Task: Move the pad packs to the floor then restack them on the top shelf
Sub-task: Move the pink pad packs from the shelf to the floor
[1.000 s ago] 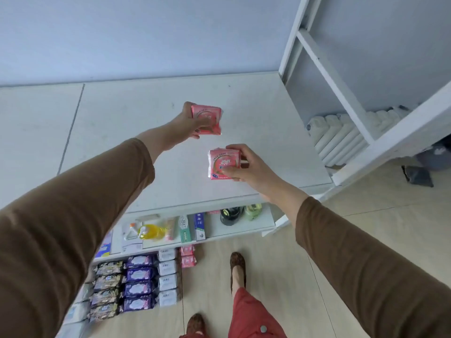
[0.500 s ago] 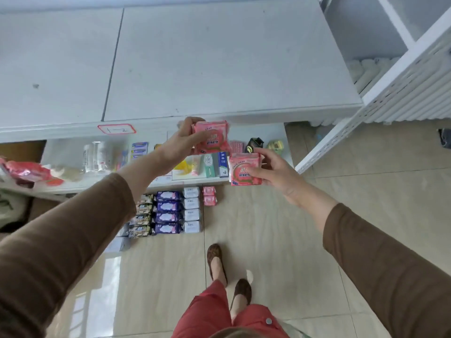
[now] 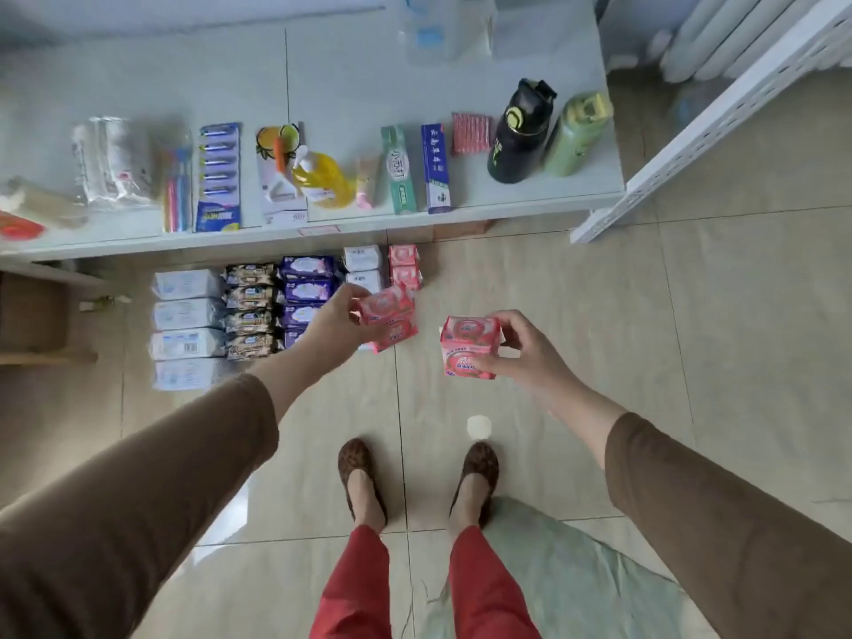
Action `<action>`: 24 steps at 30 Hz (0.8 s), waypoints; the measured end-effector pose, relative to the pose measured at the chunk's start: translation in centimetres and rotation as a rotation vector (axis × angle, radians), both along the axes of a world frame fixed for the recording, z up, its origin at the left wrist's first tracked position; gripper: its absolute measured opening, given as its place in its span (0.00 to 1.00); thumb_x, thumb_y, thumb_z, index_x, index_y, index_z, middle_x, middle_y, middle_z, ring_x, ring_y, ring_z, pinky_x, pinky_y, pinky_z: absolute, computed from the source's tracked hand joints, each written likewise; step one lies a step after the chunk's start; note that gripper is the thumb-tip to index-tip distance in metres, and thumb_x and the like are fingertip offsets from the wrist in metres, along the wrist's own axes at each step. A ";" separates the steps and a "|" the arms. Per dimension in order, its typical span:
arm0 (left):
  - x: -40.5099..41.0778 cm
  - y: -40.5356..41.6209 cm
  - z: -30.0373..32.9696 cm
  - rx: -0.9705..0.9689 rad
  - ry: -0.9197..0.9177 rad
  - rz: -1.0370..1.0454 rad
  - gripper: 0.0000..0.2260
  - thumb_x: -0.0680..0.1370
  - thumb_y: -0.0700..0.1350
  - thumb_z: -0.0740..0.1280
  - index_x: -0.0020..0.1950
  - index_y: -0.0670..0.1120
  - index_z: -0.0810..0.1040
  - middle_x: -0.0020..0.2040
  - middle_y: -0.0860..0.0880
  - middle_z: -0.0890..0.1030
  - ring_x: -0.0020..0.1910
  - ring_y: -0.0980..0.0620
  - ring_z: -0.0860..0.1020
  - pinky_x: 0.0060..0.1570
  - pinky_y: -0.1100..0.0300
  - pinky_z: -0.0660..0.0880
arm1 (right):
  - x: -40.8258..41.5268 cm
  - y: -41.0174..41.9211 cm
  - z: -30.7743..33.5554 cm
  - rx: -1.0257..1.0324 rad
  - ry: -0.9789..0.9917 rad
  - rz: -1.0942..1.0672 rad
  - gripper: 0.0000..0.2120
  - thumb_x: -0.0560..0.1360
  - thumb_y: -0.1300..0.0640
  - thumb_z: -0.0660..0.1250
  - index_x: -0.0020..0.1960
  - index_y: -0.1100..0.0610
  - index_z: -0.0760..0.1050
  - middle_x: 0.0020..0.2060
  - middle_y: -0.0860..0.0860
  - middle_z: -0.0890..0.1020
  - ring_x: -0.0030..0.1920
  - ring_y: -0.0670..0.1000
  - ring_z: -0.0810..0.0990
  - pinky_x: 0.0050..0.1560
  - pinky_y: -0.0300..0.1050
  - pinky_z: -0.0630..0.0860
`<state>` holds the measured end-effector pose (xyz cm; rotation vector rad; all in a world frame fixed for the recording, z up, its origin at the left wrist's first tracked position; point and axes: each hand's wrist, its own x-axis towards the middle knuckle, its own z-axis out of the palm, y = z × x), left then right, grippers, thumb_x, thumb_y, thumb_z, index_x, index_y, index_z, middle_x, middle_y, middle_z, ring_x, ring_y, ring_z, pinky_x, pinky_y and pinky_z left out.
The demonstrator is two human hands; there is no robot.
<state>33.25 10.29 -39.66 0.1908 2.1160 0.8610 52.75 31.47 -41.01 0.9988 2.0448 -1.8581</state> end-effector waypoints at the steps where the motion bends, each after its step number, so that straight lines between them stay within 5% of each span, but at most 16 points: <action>1: 0.0 -0.2 -2.8 -0.010 0.014 -0.016 0.23 0.69 0.42 0.78 0.60 0.47 0.74 0.52 0.46 0.80 0.43 0.50 0.76 0.41 0.57 0.74 | 0.0 -0.5 -2.4 0.027 -0.005 0.002 0.25 0.67 0.57 0.81 0.58 0.47 0.74 0.54 0.48 0.81 0.59 0.51 0.79 0.61 0.49 0.75; 7: -1.8 -0.1 -19.4 -0.079 0.147 -0.196 0.23 0.67 0.48 0.80 0.59 0.49 0.75 0.55 0.49 0.74 0.42 0.54 0.77 0.43 0.59 0.75 | -1.2 -3.6 -17.4 0.087 -0.024 -0.039 0.29 0.66 0.55 0.81 0.62 0.48 0.72 0.53 0.40 0.79 0.58 0.44 0.77 0.53 0.38 0.76; 15: -5.4 3.4 -36.9 -0.226 0.433 -0.393 0.23 0.70 0.46 0.74 0.64 0.47 0.74 0.52 0.45 0.75 0.48 0.43 0.76 0.44 0.56 0.70 | -3.9 -5.6 -33.9 0.206 0.021 -0.040 0.24 0.67 0.59 0.79 0.60 0.53 0.74 0.54 0.53 0.77 0.57 0.50 0.76 0.54 0.55 0.79; 21: -7.5 5.3 -44.2 -0.404 0.804 -0.631 0.22 0.70 0.52 0.74 0.60 0.47 0.74 0.50 0.42 0.79 0.56 0.41 0.74 0.53 0.50 0.68 | -5.5 -5.9 -41.1 0.231 -0.007 -0.025 0.25 0.68 0.55 0.78 0.62 0.50 0.72 0.54 0.43 0.79 0.55 0.41 0.75 0.48 0.29 0.69; 24: -8.2 5.6 -46.4 -0.425 0.864 -0.662 0.22 0.70 0.53 0.74 0.59 0.46 0.74 0.48 0.42 0.79 0.56 0.41 0.73 0.54 0.49 0.66 | -6.0 -5.8 -43.1 0.229 -0.018 -0.019 0.26 0.69 0.54 0.77 0.63 0.48 0.71 0.56 0.41 0.78 0.57 0.44 0.74 0.49 0.35 0.71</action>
